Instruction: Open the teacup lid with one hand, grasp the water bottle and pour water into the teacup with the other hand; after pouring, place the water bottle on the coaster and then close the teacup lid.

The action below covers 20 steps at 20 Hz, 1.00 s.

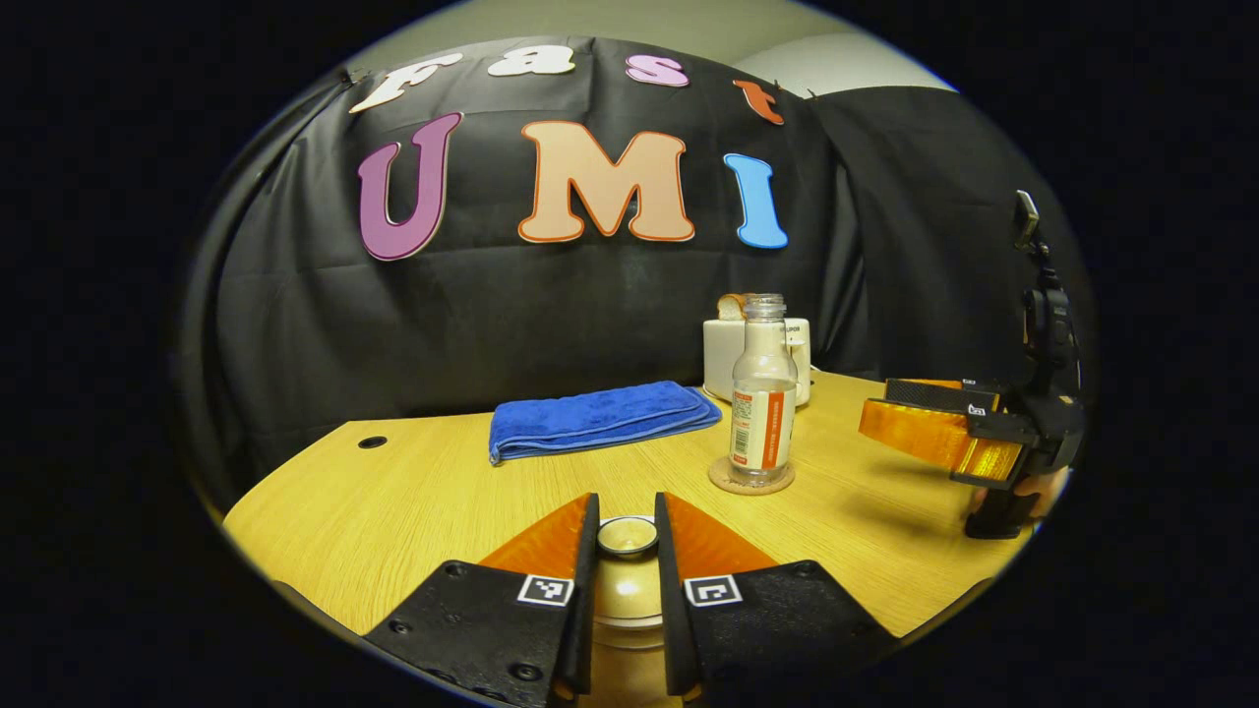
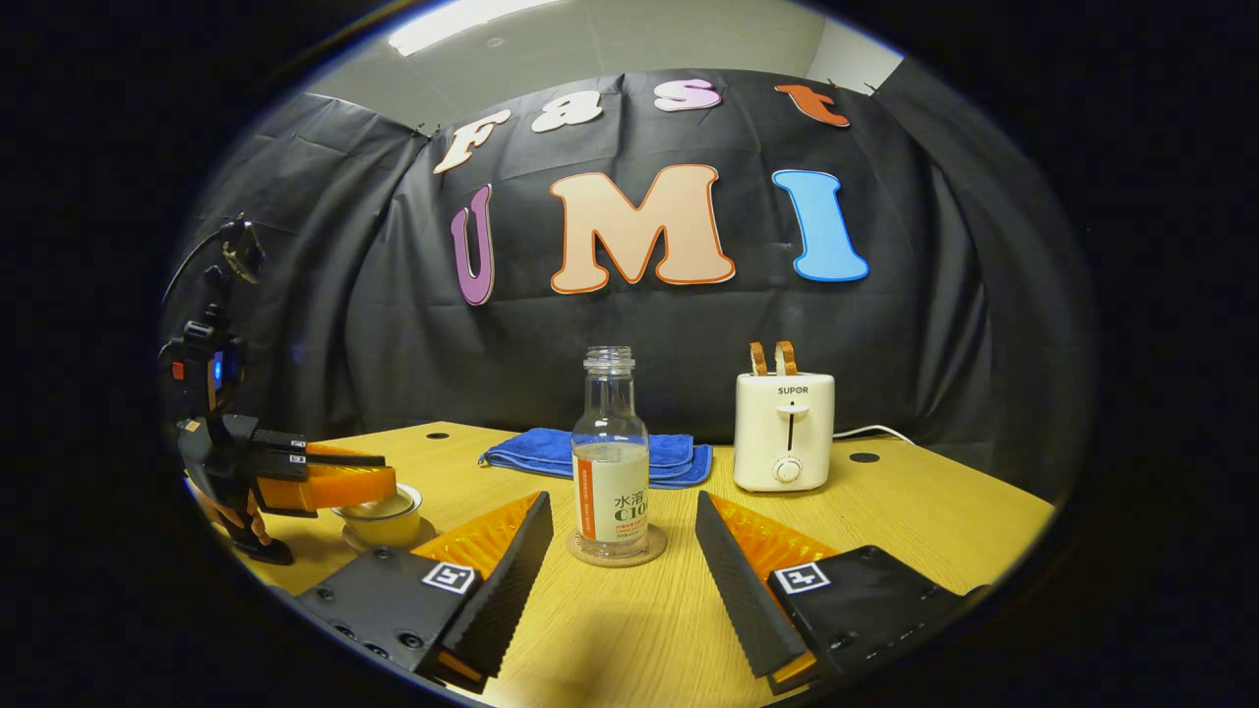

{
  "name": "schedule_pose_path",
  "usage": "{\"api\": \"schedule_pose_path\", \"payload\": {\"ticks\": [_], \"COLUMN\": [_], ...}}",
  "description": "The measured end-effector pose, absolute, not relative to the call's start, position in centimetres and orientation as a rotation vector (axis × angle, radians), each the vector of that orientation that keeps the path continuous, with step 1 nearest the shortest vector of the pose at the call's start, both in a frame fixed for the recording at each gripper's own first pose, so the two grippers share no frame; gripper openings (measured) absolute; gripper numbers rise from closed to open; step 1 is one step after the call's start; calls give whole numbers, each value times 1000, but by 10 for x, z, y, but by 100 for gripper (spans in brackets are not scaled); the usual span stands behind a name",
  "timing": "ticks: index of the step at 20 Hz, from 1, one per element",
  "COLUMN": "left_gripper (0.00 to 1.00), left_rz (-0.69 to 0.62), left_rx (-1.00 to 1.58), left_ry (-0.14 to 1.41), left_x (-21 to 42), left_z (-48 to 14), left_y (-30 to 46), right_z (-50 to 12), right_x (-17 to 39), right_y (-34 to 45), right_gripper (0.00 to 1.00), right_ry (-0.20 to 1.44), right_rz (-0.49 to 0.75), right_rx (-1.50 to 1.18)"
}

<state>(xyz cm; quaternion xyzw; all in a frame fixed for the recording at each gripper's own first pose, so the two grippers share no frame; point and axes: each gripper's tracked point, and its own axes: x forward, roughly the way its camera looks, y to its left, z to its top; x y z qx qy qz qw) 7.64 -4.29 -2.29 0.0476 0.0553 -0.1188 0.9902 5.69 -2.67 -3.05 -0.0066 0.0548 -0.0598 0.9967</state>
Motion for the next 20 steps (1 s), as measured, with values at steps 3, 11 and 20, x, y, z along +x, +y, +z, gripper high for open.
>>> {"api": "schedule_pose_path", "payload": {"ticks": [3,11,20], "left_gripper": [29,91,93], "left_rz": [-243,-229,-96], "left_rx": [93,48,38], "left_ry": [108,34,-16], "left_x": [75,62,42], "left_z": [-22,-10,-2], "left_y": [-43,-36,-1], "right_z": [-30,-30,-29], "right_x": [57,57,51], "right_y": [-27,-27,-43], "right_gripper": [93,94,94], "right_ry": [110,110,106], "right_rz": [-120,-122,-189], "right_rx": [-13,-14,-21]}}
